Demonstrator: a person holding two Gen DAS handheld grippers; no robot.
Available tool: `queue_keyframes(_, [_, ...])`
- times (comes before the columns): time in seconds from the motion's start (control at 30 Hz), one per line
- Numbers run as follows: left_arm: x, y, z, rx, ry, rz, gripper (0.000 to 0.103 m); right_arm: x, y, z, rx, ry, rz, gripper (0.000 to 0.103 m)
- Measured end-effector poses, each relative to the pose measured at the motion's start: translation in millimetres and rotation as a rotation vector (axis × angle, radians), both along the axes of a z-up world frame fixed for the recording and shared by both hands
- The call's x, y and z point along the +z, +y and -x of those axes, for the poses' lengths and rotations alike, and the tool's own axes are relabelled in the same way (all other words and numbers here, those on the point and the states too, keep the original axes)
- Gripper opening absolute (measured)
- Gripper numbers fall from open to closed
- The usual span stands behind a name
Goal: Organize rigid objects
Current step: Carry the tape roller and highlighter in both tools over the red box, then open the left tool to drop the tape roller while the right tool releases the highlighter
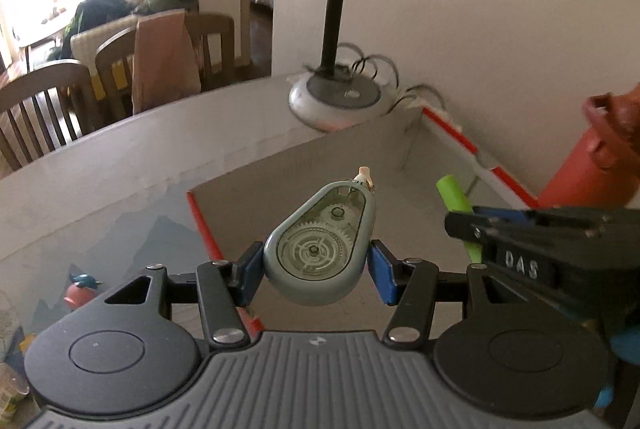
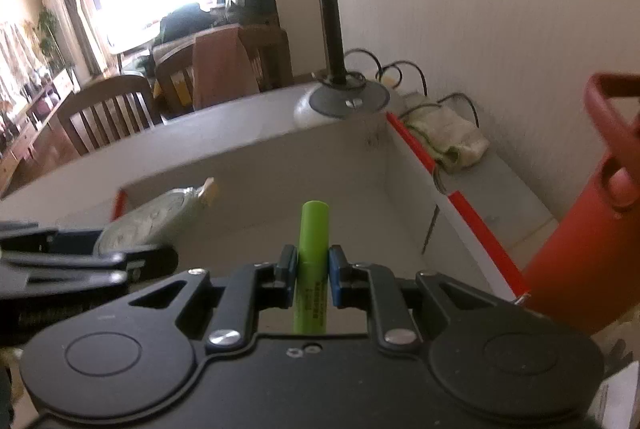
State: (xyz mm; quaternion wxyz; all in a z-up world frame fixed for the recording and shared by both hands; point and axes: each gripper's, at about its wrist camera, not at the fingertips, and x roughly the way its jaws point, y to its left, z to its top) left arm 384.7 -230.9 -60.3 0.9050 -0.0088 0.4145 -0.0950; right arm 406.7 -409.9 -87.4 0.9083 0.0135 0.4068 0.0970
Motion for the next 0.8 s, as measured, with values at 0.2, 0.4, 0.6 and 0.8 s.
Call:
queue_keyframes(0.2, [-22, -20, -35, -0.028, 0.083, -0.05, 0.055, -27, -3, -16, 0.012, 0.098, 0.048, 0.016])
queue_keyframes(0.4, [-51, -38, -61, -0.045, 0.208, -0.077, 0.055, -44, 0, -23, 0.047, 0.195, 0.074, 0.016])
queue_keyframes(0.6, [-71, -50, -76, -0.071, 0.305, -0.099, 0.055, -52, 2, -24, 0.077, 0.244, 0.093, 0.016])
queue_keyframes(0.8, [-87, -49, -85, -0.05, 0.399, -0.092, 0.055, -54, 1, -28, 0.093, 0.274, 0.096, 0.018])
